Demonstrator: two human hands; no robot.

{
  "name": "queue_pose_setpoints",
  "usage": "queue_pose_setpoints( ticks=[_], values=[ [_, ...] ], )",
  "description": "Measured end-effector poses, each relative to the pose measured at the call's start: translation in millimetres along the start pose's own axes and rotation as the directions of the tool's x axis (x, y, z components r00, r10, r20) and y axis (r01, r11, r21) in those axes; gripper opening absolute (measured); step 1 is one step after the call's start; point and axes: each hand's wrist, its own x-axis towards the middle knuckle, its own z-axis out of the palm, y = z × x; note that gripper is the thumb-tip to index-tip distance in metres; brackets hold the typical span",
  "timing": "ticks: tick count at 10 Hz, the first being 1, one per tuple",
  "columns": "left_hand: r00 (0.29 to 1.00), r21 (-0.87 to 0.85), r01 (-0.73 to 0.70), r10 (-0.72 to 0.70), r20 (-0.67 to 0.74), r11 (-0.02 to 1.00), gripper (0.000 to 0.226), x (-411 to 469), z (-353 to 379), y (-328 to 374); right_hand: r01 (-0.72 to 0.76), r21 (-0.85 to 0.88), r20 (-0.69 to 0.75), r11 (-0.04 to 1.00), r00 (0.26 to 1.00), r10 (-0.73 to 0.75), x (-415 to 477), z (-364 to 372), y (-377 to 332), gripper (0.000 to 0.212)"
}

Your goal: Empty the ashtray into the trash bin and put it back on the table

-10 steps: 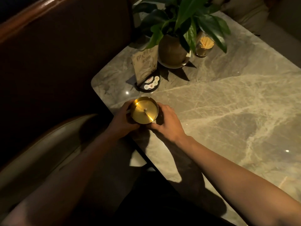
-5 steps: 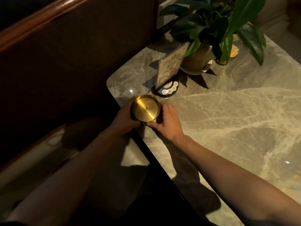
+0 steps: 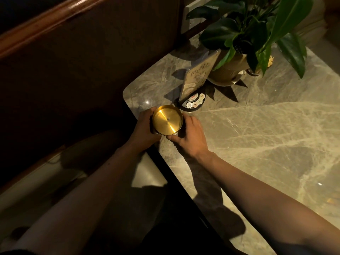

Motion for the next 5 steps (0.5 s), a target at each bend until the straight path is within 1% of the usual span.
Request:
queue_pose_setpoints(
  ticks=[1,2,4,5],
  values=[
    [1.000,0.032,0.014,-0.013,-0.019,0.999,0.090,0,2,-2,-0.011,0.014,-0.009,1.000,1.000,0.011,-1,1,-2,0.086],
    [0.998,0.010,0.059,-0.058,-0.035,0.998,0.095,-2,4,1,-0.016,0.041,-0.016,0.999,1.000,0.016,-2,0,-3,0.084],
    [0.995,-0.107,0.098,-0.100,-0.016,0.989,0.100,-10,5,4,-0.018,0.051,0.003,0.999,1.000,0.018,-2,-2,-1,0.080],
    [0.995,-0.138,0.094,-0.097,-0.016,0.986,0.102,-18,6,4,-0.020,0.081,0.012,0.997,1.000,0.019,-3,-3,0,0.078]
  ],
)
